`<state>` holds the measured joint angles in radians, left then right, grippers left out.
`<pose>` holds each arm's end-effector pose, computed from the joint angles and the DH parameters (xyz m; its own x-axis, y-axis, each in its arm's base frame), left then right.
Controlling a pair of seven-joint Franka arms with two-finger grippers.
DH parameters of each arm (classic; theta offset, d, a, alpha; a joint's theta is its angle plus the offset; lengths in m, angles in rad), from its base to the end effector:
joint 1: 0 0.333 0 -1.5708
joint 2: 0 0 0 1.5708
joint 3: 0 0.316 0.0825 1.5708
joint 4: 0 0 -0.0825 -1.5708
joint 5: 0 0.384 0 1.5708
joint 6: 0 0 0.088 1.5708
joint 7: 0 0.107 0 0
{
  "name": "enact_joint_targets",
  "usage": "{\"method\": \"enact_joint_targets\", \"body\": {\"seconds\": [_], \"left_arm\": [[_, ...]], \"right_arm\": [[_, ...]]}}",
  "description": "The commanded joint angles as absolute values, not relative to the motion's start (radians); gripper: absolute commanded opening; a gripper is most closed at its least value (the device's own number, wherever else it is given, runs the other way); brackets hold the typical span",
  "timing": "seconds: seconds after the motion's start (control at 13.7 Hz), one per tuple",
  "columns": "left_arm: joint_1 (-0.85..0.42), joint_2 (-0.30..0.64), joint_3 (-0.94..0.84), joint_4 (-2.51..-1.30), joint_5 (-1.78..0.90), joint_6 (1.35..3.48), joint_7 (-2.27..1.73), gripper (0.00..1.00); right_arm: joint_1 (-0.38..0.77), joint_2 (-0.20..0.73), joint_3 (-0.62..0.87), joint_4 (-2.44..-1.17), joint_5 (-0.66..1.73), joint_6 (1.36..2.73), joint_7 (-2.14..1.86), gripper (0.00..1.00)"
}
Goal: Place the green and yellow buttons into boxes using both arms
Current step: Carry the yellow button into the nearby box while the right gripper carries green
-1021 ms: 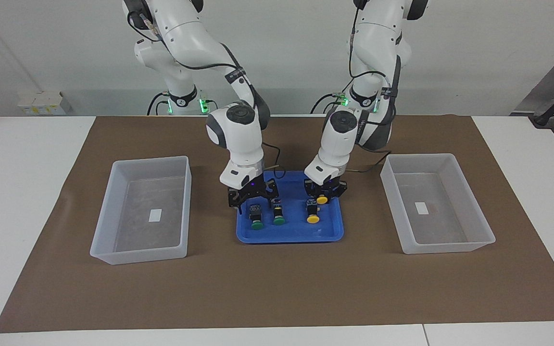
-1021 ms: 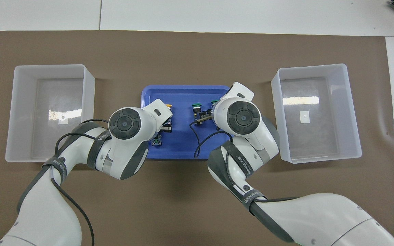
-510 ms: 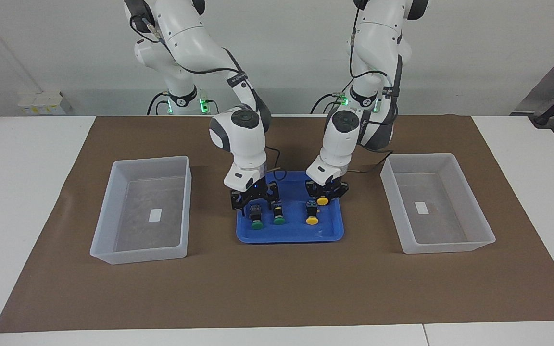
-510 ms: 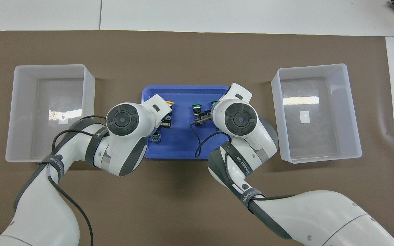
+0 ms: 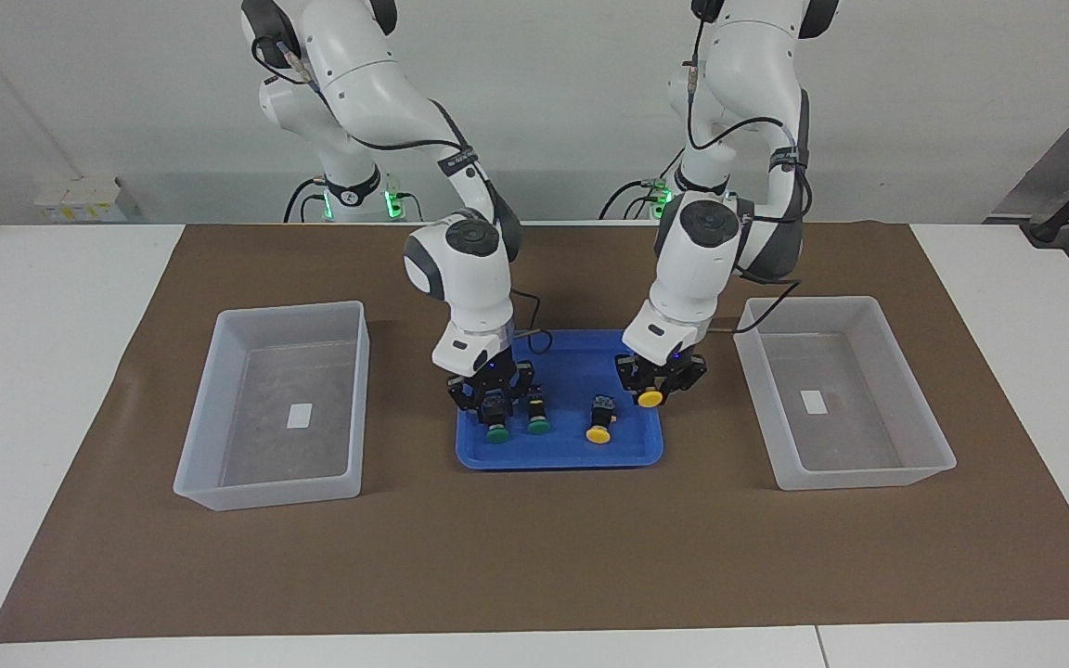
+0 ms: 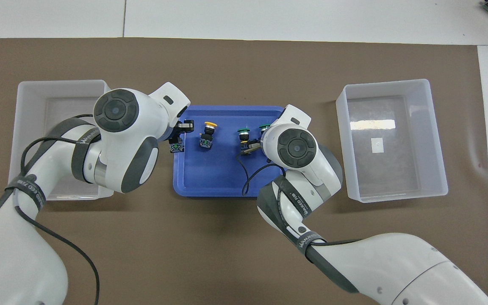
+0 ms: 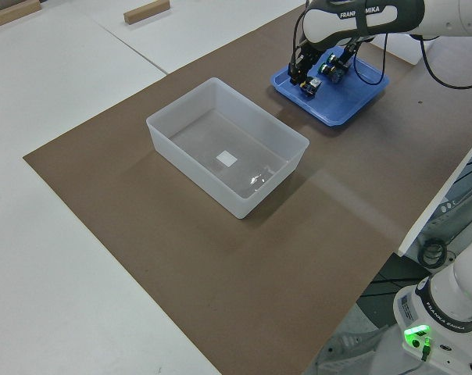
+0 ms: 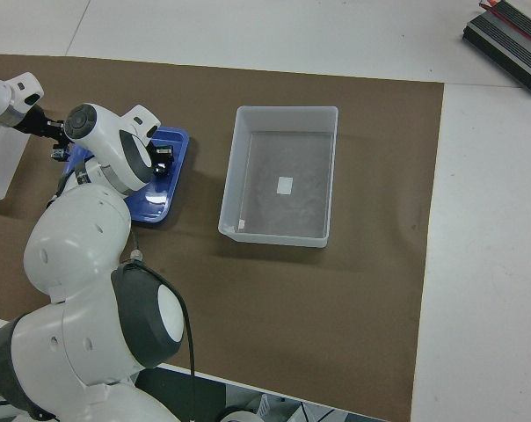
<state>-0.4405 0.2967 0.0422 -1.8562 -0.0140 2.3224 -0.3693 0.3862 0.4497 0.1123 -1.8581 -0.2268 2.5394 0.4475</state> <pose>0.5911 -0.2509 0.3784 0.9873 -0.0181 0.1578 -0.0280 -0.9978 0.0604 0.5825 0.3135 0.3024 0.9464 0.1991 0.2545 0.2033 -0.9791 0.0101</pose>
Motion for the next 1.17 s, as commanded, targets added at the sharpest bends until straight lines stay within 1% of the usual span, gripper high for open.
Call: {"method": "enact_joint_targets", "body": {"seconds": [0.0,0.22,0.36,0.51,0.73,0.88,1.09], "left_arm": [[-0.364,0.281,0.034,-1.81,-0.015,2.269,-0.351,0.0],[-0.263,0.285,0.035,-1.734,-0.015,2.197,-0.306,0.0],[-0.175,0.29,0.035,-1.681,-0.032,2.13,-0.194,0.0],[-0.106,0.29,0.037,-1.666,-0.066,2.109,-0.071,0.0],[-0.043,0.284,0.043,-1.704,-0.067,2.12,0.058,0.0],[-0.032,0.276,0.044,-1.736,-0.066,2.138,0.08,0.0],[-0.014,0.267,0.044,-1.844,-0.066,2.273,0.116,0.0]], "right_arm": [[0.374,0.405,0.117,-1.862,-0.267,2.539,0.563,0.0],[0.327,0.306,0.117,-1.862,-0.256,2.467,0.569,0.0],[0.263,0.238,0.12,-1.862,-0.252,2.407,0.558,0.0],[0.21,0.187,0.12,-1.87,-0.252,2.34,0.508,0.0],[0.115,0.132,0.12,-1.89,-0.221,2.261,0.364,0.0],[0.059,0.124,0.12,-1.899,-0.157,2.249,0.226,0.0],[-0.035,0.118,0.12,-1.943,-0.091,2.25,0.08,0.0]]}}
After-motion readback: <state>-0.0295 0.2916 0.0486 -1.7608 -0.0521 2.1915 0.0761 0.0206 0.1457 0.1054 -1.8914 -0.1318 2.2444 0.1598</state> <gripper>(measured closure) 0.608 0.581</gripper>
